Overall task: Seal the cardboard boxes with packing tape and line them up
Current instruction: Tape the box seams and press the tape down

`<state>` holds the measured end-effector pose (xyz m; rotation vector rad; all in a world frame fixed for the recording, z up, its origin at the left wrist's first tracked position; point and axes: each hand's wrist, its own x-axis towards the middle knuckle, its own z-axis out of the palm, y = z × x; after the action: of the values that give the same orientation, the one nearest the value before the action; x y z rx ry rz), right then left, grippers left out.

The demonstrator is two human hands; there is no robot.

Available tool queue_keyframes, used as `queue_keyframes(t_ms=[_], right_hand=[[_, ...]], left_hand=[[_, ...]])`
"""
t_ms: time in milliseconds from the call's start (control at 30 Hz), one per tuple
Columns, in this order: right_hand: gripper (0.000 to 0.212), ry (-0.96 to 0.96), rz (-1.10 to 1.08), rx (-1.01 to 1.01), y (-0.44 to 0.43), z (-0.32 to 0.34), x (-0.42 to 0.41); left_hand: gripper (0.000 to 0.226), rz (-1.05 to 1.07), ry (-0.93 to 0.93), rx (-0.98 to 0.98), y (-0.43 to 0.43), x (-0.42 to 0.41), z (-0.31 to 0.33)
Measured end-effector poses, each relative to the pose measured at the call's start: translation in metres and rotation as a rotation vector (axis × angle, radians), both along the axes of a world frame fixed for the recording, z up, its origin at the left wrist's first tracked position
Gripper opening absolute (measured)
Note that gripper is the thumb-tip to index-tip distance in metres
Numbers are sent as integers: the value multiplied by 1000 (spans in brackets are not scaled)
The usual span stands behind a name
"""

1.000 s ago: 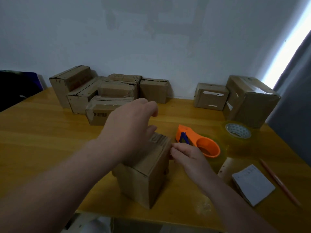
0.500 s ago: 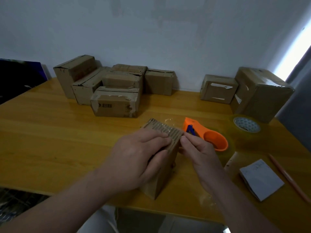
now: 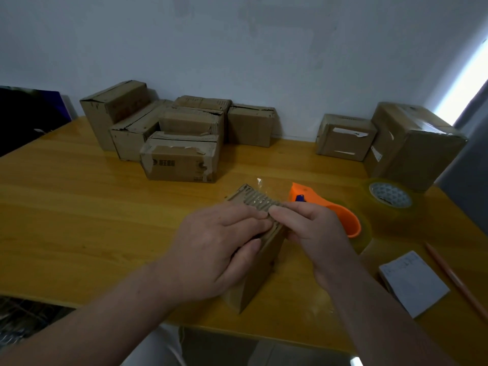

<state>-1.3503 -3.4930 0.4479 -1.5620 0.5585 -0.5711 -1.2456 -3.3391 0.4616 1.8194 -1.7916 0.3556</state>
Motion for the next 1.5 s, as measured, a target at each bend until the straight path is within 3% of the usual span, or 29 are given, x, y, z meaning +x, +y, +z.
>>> queue_keyframes(t_ms=[167, 467, 567, 700, 800, 867, 933, 967, 1000, 1067, 1200, 1333, 1500], right_hand=[[12, 38, -149, -121, 1, -6, 7], [57, -6, -369, -606, 4, -7, 14], [54, -13, -452, -597, 3, -10, 15], [41, -36, -431, -281, 2, 8, 14], [34, 60, -225, -400, 1, 19, 15], [21, 125, -188, -491, 1, 21, 20], [10, 136, -229, -553, 1, 21, 25], [17, 119, -260, -574, 2, 20, 26], [21, 98, -280, -581, 3, 18, 27], [24, 66, -304, -573, 5, 16, 29], [25, 25, -354, -537, 8, 11, 31], [22, -11, -390, -504, 8, 7, 31], [24, -28, -401, -466, 9, 4, 31]], left_hand=[[36, -6, 11, -8, -1, -2, -1], [35, -16, 50, 5, -1, -1, 0], [34, -19, 85, -1, 0, 2, 2], [32, -35, 192, -23, 0, 10, 7], [25, 32, 240, -118, 1, 10, 9], [21, 214, 243, -202, -1, 8, 10], [46, 406, 374, -184, -4, 7, 11], [64, 457, 475, -117, -5, 9, 13], [76, 467, 561, -22, -5, 12, 15], [79, 388, 611, 156, -6, 22, 17], [59, 216, 488, 368, -8, 30, 21], [80, 183, 260, 486, -11, 32, 23], [79, 189, 100, 519, -11, 30, 28]])
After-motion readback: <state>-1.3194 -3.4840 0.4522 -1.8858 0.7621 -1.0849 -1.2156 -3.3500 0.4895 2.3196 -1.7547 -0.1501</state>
